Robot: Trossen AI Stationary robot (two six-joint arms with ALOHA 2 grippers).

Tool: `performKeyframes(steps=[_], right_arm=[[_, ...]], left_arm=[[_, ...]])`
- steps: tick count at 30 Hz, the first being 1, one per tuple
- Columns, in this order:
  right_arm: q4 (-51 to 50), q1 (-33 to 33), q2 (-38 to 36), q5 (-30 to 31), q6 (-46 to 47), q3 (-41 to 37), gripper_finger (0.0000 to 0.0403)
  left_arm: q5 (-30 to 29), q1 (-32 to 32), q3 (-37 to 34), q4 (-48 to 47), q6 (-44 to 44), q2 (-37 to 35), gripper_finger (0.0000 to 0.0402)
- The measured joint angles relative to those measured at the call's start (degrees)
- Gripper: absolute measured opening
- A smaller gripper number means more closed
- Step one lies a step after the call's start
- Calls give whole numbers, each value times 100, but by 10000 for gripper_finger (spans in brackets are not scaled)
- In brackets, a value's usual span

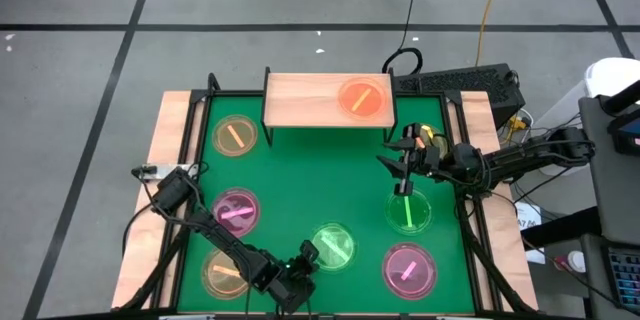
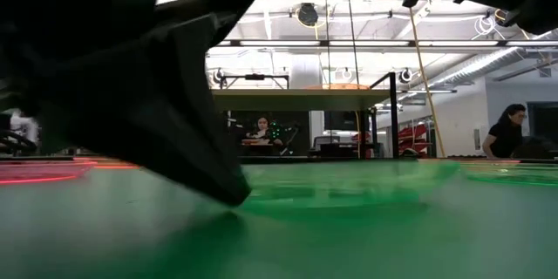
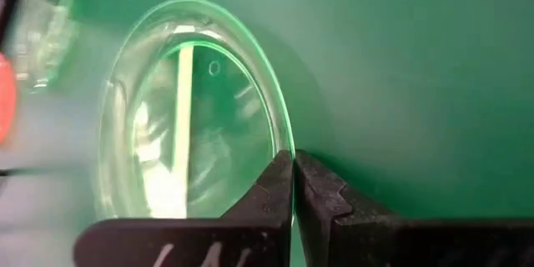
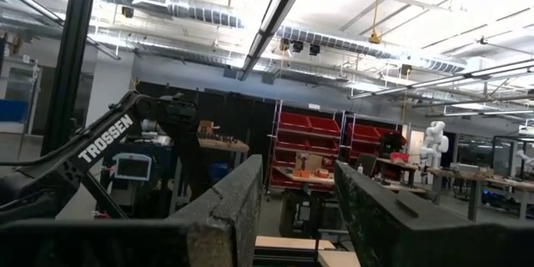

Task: Place and stack plates onto a shelf
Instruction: Stack the green plate on top of the orange plate on the shelf

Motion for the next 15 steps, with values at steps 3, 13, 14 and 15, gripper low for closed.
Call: performKeyframes(steps=[3, 13, 14, 15], right_arm=[[0, 0, 0, 0, 0, 0, 132], [82, 0, -2, 0, -18, 0, 132], [144, 0, -12, 0, -4, 0, 132], [178, 0, -37, 0, 9, 0, 132]], left_arm=[[-335, 44, 80, -12, 183, -54, 6], [-758, 773, 264, -565, 1454, -1074, 5], [-798, 895, 264, -641, 1582, -1171, 5], [-845, 1042, 272, -690, 1789, -1283, 5]])
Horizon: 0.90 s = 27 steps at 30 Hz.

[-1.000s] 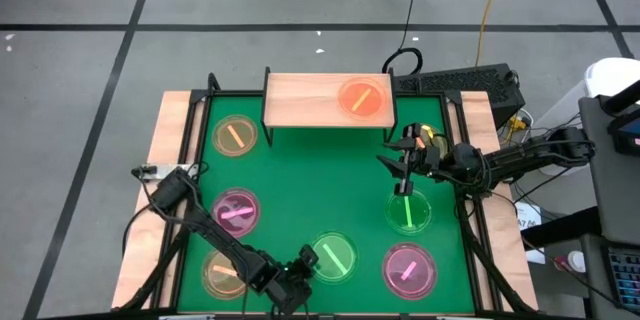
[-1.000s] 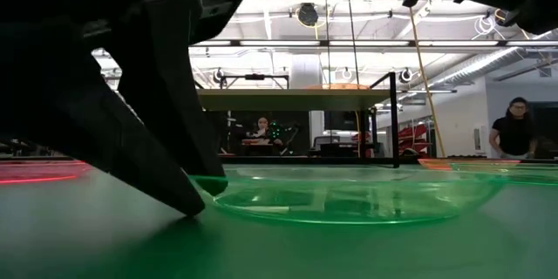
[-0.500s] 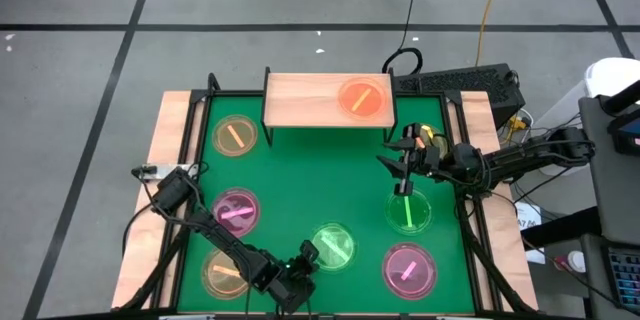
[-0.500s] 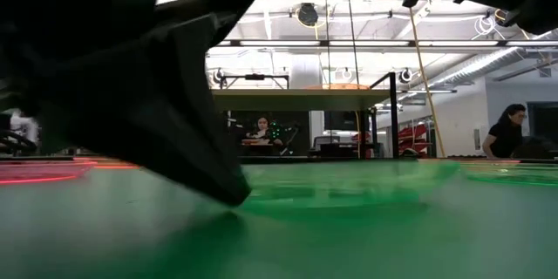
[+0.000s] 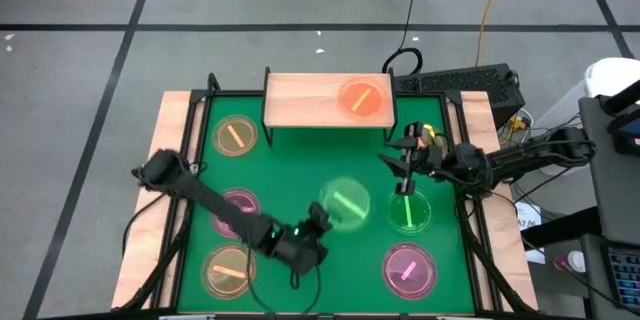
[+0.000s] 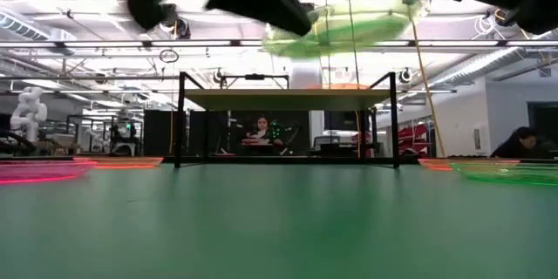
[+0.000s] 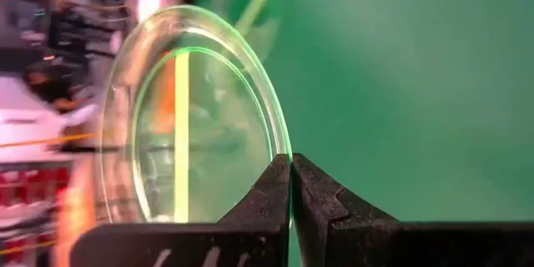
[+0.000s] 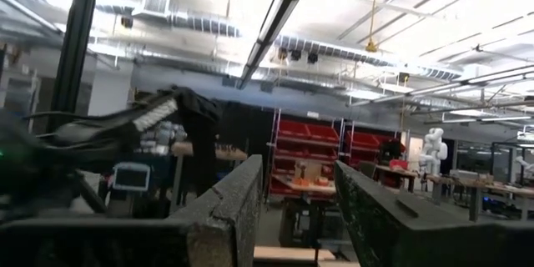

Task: Place and stack plates onto a shelf
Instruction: Stack the green plate on top of the orange plate on the shelf

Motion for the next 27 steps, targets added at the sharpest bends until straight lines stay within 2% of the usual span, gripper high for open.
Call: performKeyframes(steps=[4, 8, 12, 19, 22, 27], right_arm=[[-64, 0, -204, -9, -11, -18, 132], [-411, 0, -590, -19, -3, -139, 132], [-869, 2, -1147, -19, -6, -321, 132], [-1163, 2, -1903, 5, -6, -820, 132], [-1159, -15, -2076, 84, -61, -1001, 132], [-1020, -26, -2177, 869, -519, -1023, 132]], left_arm=[[-215, 647, -3, -160, 959, -383, 5], [69, 1512, -3, 54, 1592, -655, 4], [780, 2414, -10, 583, 2111, -660, 4], [2686, 3749, -3, 1785, 2827, -620, 14], [3109, 4165, -3, 2197, 2815, -627, 17], [3631, 4663, -3, 2128, 2753, -627, 19]])
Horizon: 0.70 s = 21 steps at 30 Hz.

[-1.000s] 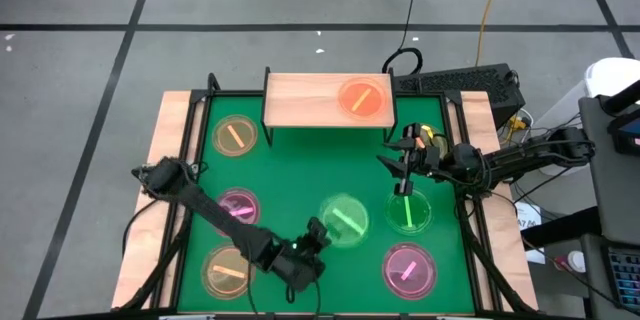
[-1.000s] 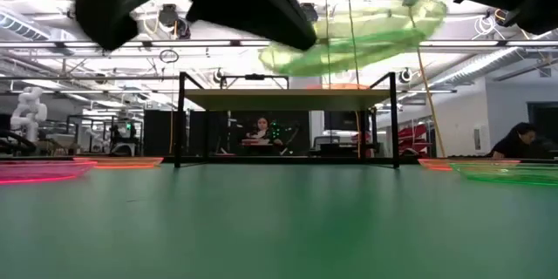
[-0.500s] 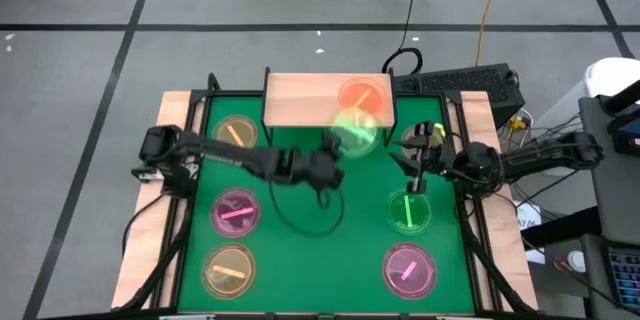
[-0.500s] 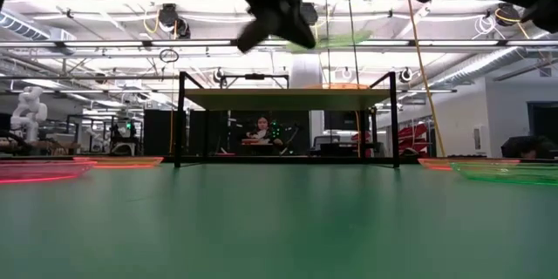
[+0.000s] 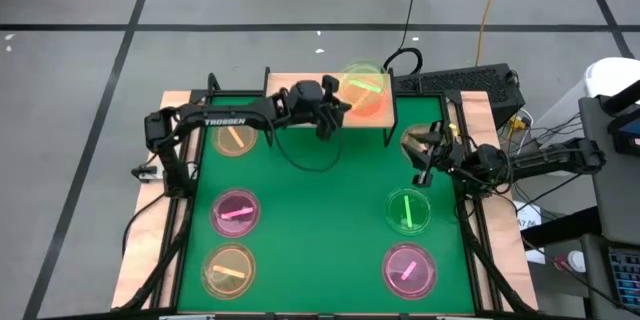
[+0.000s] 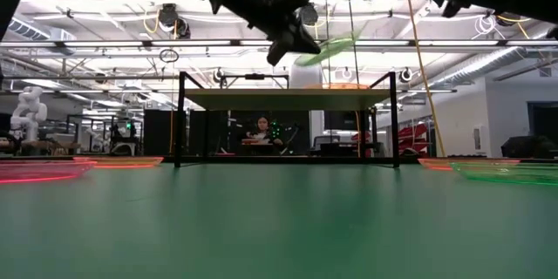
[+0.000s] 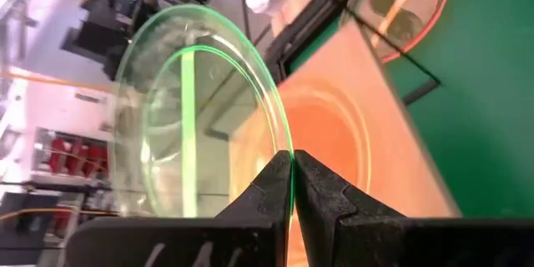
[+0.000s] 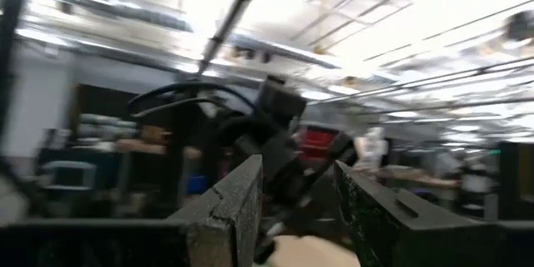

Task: Place and stack plates onto a shelf
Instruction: Stack the green plate on top of the orange plate on the shelf

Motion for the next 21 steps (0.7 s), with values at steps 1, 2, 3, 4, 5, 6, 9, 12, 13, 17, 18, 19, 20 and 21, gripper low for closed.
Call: performKeyframes(steps=[1, 2, 3, 4, 5, 6, 9, 12, 13, 17, 18, 19, 20, 21], right_arm=[[60, 0, 0, 125, -125, 0, 132], [118, 0, 0, 214, -237, 0, 132], [181, 0, 0, 321, -341, 0, 132], [250, 0, 0, 341, -435, 0, 132], [321, 0, 0, 351, -534, 0, 132], [405, 0, 0, 341, -604, 0, 132], [720, 0, 0, 332, -687, 0, 132], [999, 0, 0, 332, -694, 0, 132], [1062, 0, 0, 331, -702, 0, 132], [1142, 0, 2, 318, -849, 2, 132], [1138, 0, 2, 320, -864, 2, 132], [1137, 0, 4, 320, -874, 2, 132], [1137, 0, 6, 322, -890, 2, 132], [1137, 0, 9, 322, -910, 2, 132]], left_arm=[[83, 67, 0, -59, -32, -1, 19], [188, 122, 0, -125, -45, 0, 20], [302, 165, 0, -184, -47, 0, 20], [442, 197, 0, -235, -46, 0, 20], [579, 212, 0, -268, -41, 0, 20], [677, 216, 0, -273, -38, 0, 20], [765, 179, 0, -193, -34, 56, 20], [765, 168, -2, -259, -21, 87, 21], [765, 169, -2, -235, -17, 103, 21], [742, 172, -2, -208, 1, 145, 22], [743, 172, -2, -200, 58, 150, 22], [743, 172, -2, -162, 118, 170, 22], [743, 172, 0, -114, 140, 181, 22], [741, 174, 0, -113, 141, 191, 22]])
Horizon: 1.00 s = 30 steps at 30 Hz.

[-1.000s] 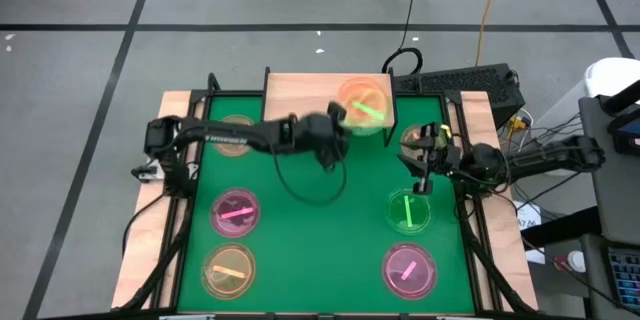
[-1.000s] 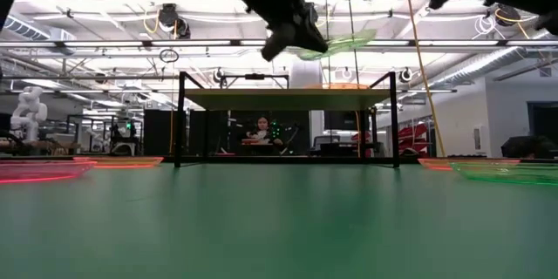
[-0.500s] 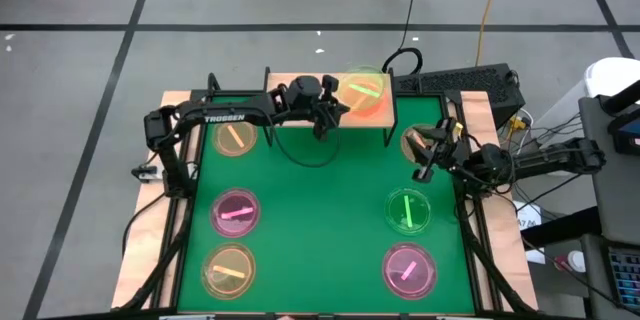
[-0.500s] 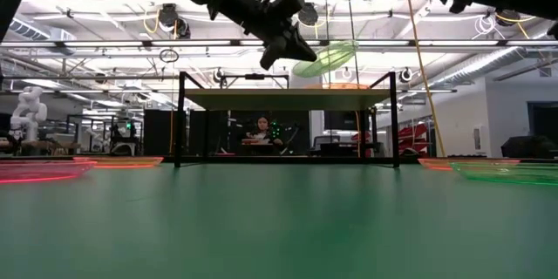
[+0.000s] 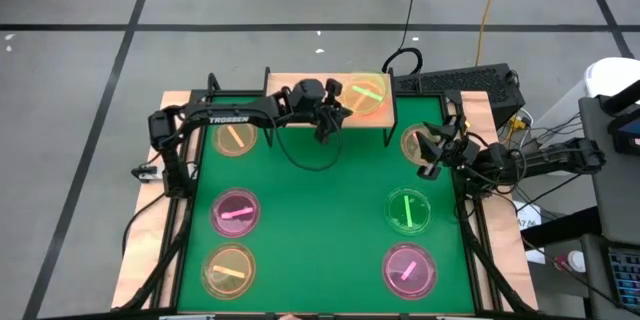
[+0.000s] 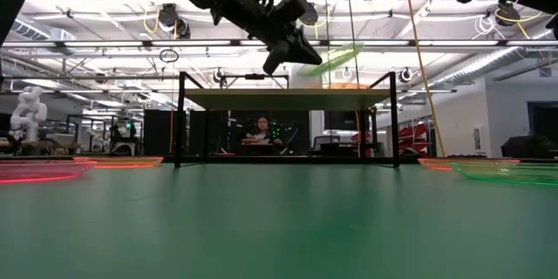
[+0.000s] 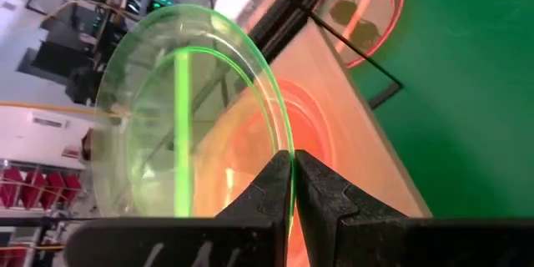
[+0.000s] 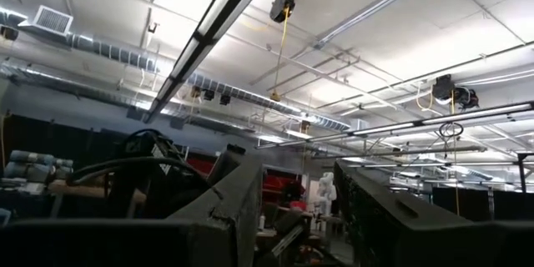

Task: Place and stack plates onto a shelf
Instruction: Stack the green plate on top of the orange plate on the shelf

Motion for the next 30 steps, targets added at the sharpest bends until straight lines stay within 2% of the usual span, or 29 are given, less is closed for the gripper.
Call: performKeyframes(steps=[30], right_arm=[[-267, 0, 6, -13, -70, 4, 132]], left_arm=[[-50, 14, -2, 331, -179, 4, 22]])
